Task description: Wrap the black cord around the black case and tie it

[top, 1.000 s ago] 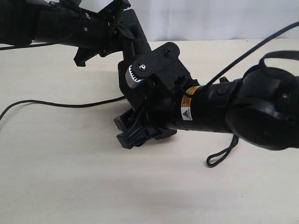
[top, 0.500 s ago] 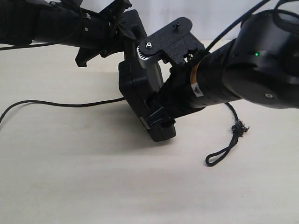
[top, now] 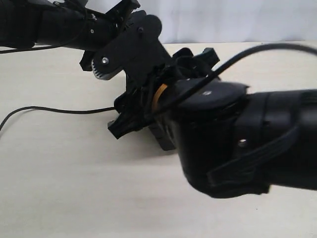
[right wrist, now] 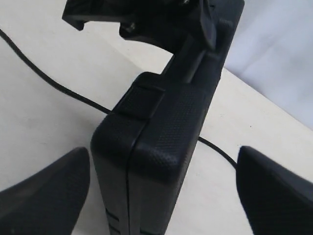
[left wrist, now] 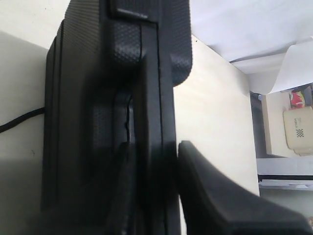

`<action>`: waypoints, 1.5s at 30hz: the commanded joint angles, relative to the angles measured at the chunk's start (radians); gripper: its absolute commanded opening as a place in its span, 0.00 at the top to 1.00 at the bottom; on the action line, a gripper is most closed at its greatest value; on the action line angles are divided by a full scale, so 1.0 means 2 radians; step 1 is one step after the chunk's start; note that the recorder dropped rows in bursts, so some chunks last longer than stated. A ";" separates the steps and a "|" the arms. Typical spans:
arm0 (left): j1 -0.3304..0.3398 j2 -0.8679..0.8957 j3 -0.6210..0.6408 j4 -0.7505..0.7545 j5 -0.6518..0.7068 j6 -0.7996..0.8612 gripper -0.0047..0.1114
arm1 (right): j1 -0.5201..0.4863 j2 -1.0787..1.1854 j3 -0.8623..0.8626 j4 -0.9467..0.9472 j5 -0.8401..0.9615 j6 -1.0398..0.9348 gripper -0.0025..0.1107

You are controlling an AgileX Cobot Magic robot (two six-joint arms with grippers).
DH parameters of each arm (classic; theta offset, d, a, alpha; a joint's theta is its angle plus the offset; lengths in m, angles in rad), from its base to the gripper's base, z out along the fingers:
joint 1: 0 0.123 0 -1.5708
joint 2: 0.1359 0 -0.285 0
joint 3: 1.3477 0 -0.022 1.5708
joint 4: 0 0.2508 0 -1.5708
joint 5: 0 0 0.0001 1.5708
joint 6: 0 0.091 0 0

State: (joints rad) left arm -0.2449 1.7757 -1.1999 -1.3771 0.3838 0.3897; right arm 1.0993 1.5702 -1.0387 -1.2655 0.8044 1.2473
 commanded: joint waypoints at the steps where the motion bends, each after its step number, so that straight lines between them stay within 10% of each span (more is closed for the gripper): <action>1: 0.000 -0.011 -0.006 -0.011 0.001 -0.001 0.96 | 0.001 0.037 -0.001 -0.051 0.005 0.061 0.31; 17: 0.000 -0.011 -0.006 0.013 0.001 0.004 0.96 | -0.036 0.087 -0.001 -0.153 0.041 0.211 0.33; 25: 0.000 -0.011 -0.006 0.043 -0.006 0.004 0.96 | -0.040 0.088 -0.001 -0.144 0.028 0.215 0.95; 45: 0.025 -0.069 -0.006 0.053 -0.013 0.133 0.53 | -0.040 0.053 -0.001 -0.104 0.029 0.221 0.94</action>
State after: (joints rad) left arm -0.2229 1.6979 -1.2041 -1.2935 0.3679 0.5622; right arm 1.0235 1.7020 -1.0364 -1.4543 0.8321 1.6858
